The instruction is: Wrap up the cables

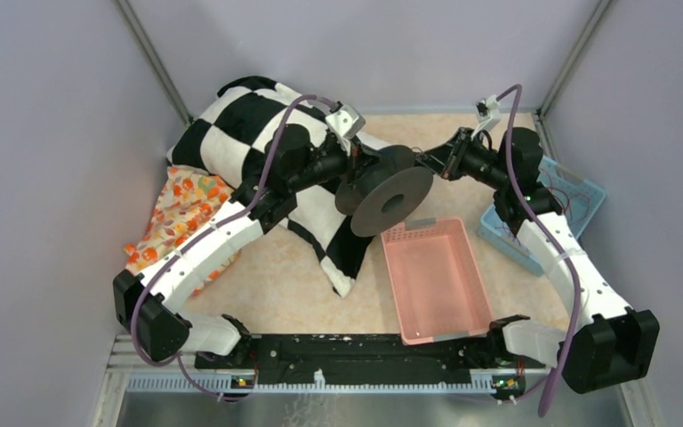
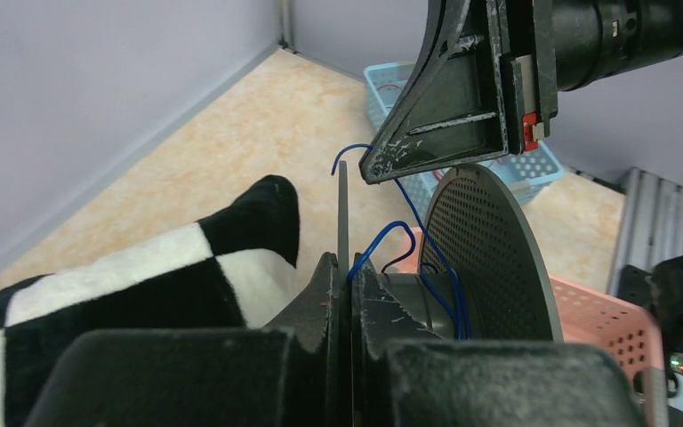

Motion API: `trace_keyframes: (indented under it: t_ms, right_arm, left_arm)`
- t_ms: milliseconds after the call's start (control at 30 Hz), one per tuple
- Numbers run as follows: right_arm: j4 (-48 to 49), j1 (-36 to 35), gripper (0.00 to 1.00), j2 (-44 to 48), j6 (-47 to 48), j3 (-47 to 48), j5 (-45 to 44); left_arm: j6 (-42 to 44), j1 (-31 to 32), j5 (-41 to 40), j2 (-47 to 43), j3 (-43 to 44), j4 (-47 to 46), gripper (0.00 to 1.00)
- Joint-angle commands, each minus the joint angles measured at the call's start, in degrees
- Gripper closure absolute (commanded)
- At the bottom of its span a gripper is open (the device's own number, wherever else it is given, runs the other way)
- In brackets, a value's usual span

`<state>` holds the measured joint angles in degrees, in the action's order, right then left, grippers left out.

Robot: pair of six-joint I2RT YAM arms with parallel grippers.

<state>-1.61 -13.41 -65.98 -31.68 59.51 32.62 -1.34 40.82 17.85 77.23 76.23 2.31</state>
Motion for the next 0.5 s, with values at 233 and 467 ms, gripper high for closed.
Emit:
trace_keyframes:
  t_ms: [233,467]
  right_arm:
    - [-2.5,0.4,1.00,5.7,-0.3,-2.8,17.0]
    - [4.0,0.4,1.00,7.9,-2.5,-6.8,22.5]
  left_arm:
    - [-16.1,-9.6,18.7,-4.0,-4.5,-25.2,1.00]
    - [-34.2,-14.3,23.1,-0.8,-7.9,-41.4,1.00]
